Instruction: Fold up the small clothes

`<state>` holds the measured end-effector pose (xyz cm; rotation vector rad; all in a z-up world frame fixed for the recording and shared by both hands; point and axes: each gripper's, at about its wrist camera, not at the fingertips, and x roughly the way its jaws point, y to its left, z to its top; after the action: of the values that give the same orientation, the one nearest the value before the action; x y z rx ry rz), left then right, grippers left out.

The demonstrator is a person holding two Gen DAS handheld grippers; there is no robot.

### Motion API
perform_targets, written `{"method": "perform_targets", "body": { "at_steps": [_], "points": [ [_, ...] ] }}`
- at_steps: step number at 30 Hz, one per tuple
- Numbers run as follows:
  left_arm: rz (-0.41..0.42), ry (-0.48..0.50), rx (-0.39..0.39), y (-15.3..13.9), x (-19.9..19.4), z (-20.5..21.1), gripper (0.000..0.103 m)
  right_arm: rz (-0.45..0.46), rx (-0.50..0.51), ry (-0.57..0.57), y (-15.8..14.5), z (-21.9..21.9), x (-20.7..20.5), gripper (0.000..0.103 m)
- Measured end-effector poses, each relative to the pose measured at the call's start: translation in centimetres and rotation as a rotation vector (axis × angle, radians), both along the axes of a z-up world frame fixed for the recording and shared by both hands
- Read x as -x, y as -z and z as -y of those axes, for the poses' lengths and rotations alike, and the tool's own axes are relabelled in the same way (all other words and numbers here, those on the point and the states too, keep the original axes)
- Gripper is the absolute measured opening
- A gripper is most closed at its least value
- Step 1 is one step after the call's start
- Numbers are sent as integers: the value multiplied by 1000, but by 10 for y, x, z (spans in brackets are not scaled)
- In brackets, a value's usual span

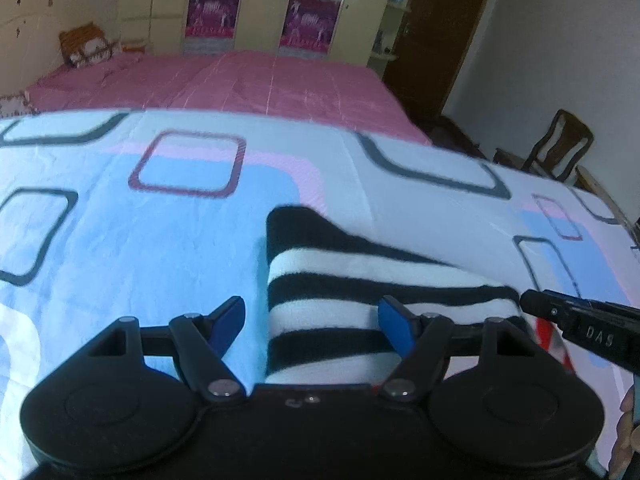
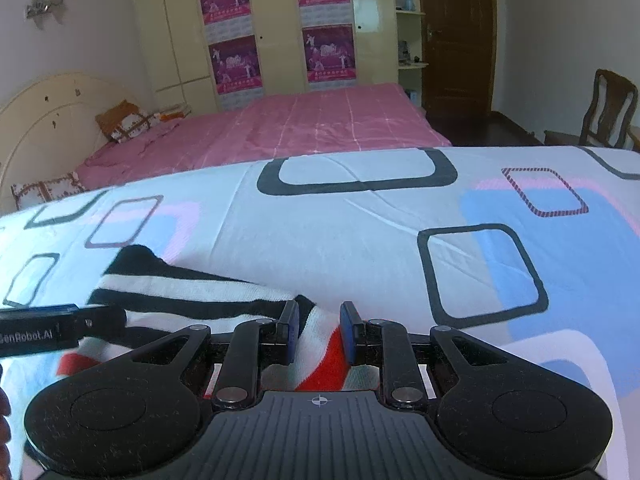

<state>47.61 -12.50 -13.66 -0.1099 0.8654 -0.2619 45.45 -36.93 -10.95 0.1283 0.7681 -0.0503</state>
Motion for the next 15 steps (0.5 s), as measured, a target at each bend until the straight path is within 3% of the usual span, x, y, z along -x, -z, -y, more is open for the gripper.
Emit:
{"method": "perform_targets", "body": {
  "at_steps": [4,8,15],
  "points": [
    [-37,-15,13,14,-6,-5,77,-63,45,-2,21,3,-8,22],
    [-18,-1,-16,11,-3,-4,78,-60,82,-17,26,4,-9,22],
    [39,31,13,-21,38,-18,74,29,-35,-22,-13,17,26,22]
  ]
}}
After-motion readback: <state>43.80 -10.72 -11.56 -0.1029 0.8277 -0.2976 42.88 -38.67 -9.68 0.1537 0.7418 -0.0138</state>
